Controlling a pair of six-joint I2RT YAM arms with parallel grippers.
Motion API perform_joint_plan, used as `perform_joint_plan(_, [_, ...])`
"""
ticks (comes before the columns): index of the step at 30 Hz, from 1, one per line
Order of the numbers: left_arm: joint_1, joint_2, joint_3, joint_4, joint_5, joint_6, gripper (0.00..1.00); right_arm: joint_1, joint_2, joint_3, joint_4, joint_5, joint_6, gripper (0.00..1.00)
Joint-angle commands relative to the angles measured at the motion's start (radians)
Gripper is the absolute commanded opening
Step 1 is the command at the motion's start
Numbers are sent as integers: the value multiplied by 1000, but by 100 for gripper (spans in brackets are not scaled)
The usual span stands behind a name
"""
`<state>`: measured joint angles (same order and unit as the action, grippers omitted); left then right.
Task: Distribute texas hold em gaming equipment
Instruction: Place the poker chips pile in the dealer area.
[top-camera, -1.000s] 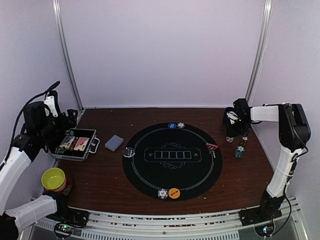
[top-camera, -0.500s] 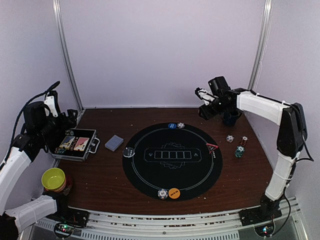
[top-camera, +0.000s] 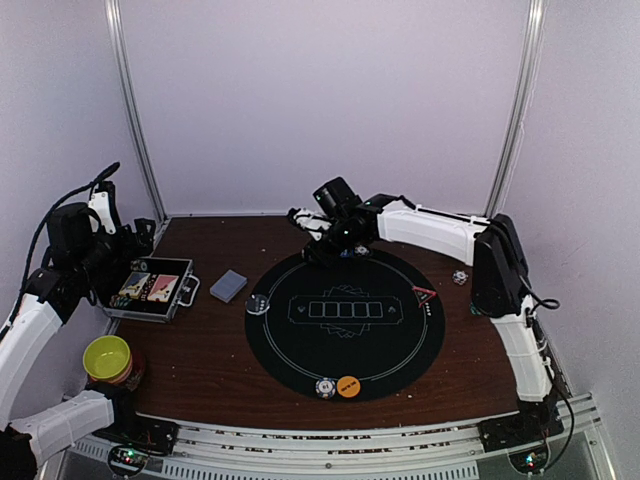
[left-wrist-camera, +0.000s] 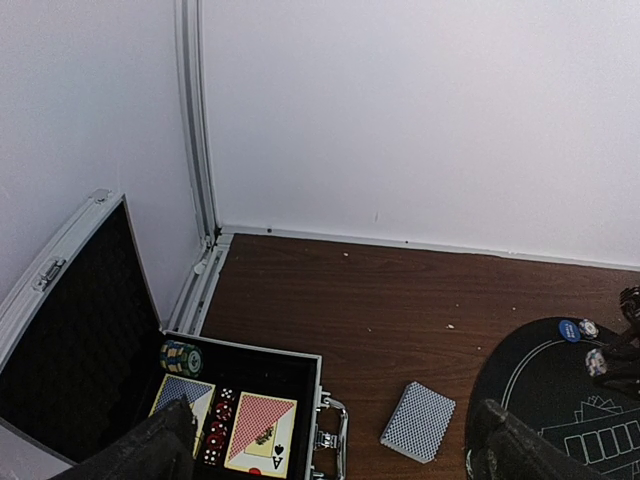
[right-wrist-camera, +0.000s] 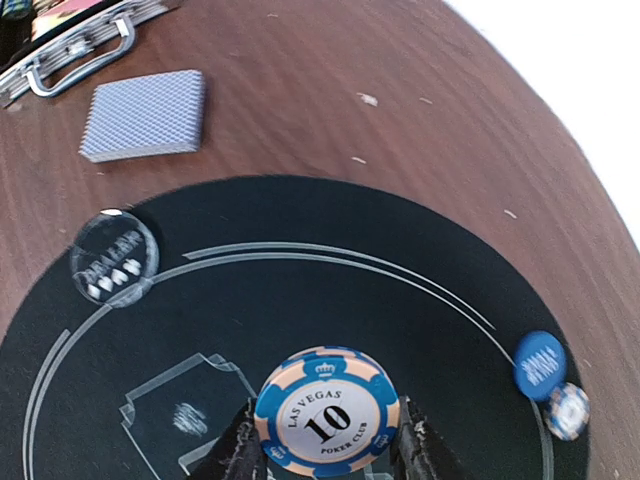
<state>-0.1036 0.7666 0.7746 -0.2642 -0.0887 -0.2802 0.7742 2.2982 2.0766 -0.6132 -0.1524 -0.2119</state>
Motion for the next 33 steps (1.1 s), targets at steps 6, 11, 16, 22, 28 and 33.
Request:
perform_joint_plan(6, [11, -2, 9, 25, 9, -4, 98, 96, 158, 172, 63, 35, 26, 33])
perform_joint_plan(11, [10, -3, 9, 25, 7, -4, 98, 106, 211, 210, 110, 49, 57, 33])
perform_joint_plan(16, [11, -1, 9, 25, 6, -4, 98, 115, 246, 213, 159, 40, 62, 34])
perform_joint_plan(22, [10, 1, 8, 26, -1, -2, 98, 127, 314, 249, 193, 56, 83, 34])
perform_joint_plan(28, [12, 5, 8, 24, -9, 0, 98, 140, 373, 313, 202, 91, 78, 34])
perform_joint_plan(33, [15, 7, 8, 25, -9, -1, 98, 143, 387, 336, 204, 94, 77, 35])
